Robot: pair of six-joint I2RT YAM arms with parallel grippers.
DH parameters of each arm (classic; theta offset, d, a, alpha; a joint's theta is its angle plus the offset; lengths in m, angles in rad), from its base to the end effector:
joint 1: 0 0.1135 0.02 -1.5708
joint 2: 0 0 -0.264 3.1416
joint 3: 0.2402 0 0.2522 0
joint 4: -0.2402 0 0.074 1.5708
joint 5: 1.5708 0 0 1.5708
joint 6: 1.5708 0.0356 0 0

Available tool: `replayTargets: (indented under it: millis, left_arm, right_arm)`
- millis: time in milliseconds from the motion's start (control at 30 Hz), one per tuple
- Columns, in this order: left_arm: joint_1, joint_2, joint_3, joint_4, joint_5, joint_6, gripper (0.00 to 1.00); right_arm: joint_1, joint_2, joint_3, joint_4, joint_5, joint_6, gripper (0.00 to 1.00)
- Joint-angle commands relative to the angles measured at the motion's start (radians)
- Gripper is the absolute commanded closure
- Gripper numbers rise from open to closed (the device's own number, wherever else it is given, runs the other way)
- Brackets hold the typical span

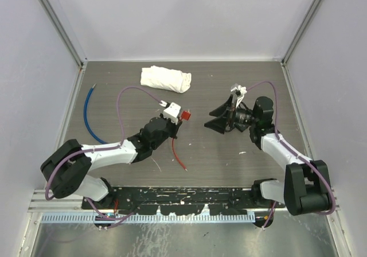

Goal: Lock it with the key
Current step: Pick up the lock from the center of the board, then adjust the lock.

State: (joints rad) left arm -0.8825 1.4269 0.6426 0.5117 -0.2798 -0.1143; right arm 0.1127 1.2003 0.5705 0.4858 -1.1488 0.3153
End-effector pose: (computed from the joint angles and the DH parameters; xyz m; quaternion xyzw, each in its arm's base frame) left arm 0.1995 -0.2271 0.2151 0.2175 0.7630 -0.1886 0.5788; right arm 0.2402 0.0599 0.2511 -0.2895 0.6675 0.5181 0.4496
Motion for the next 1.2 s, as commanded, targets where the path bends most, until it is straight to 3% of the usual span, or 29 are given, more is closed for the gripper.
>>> replayTargets:
  millis: [0, 233, 867, 1033, 1167]
  left_arm:
    - [-0.003, -0.063, 0.000, 0.153, 0.105, 0.036, 1.00]
    - [-0.003, -0.096, -0.006, 0.154, 0.161, 0.011, 1.00]
    - [-0.049, -0.047, 0.089, 0.060, 0.205, -0.017, 1.00]
    - [-0.069, -0.041, 0.111, 0.034, 0.179, 0.010, 1.00]
    - [-0.074, -0.048, 0.116, 0.016, 0.173, 0.015, 1.00]
  right_arm:
    - [0.055, 0.070, -0.042, 0.388, 0.087, 0.253, 0.00]
    - [0.123, 0.140, -0.002, 0.216, 0.204, 0.273, 0.11]
    - [0.164, 0.142, -0.010, 0.238, 0.285, 0.406, 0.44]
    - [0.165, 0.141, -0.013, 0.247, 0.283, 0.417, 0.60]
    - [0.164, 0.132, -0.017, 0.269, 0.271, 0.424, 0.87]
